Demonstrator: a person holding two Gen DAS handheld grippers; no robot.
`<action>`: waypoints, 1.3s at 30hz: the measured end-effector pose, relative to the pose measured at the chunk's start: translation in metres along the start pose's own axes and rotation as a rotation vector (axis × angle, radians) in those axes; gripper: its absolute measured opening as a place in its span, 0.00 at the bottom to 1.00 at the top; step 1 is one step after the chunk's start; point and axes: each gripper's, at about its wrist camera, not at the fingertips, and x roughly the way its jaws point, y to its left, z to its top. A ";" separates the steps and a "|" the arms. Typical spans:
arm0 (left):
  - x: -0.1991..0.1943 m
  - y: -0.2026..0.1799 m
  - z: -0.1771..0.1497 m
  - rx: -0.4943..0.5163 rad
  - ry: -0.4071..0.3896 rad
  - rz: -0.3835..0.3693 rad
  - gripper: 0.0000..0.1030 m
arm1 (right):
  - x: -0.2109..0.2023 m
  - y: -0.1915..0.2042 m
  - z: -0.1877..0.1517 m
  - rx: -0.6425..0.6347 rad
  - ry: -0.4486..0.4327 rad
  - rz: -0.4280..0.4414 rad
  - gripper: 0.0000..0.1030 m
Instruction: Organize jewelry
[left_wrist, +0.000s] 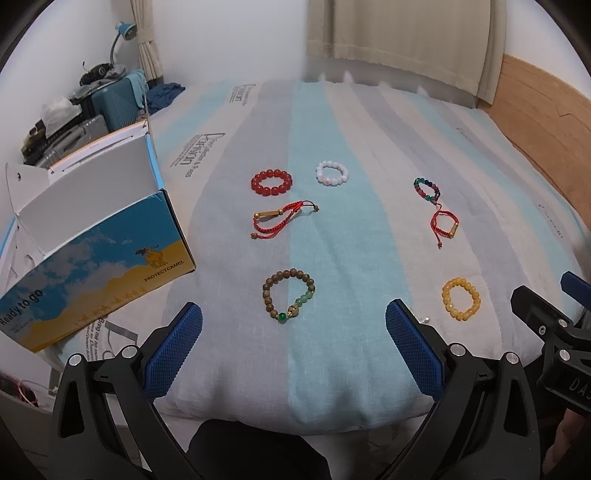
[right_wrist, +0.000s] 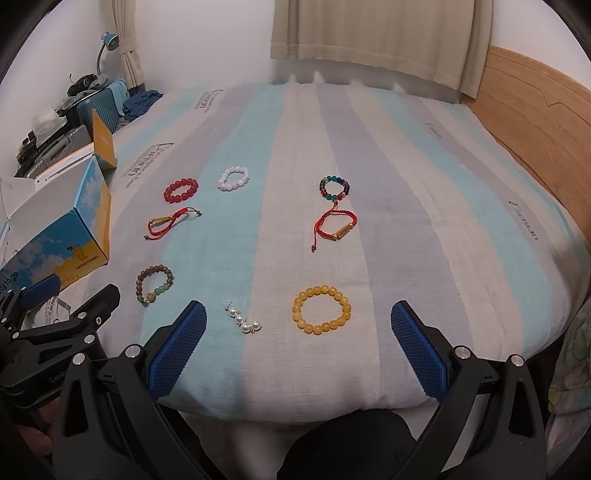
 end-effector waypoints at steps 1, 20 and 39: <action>0.000 -0.001 0.000 0.001 0.001 0.000 0.94 | 0.000 0.000 0.000 0.000 0.000 0.000 0.93; 0.000 0.000 -0.001 -0.004 0.006 -0.005 0.94 | -0.002 -0.002 -0.001 -0.001 0.002 0.001 0.93; -0.001 -0.002 0.000 0.021 0.001 -0.006 0.94 | 0.001 -0.002 -0.001 -0.002 0.005 -0.006 0.93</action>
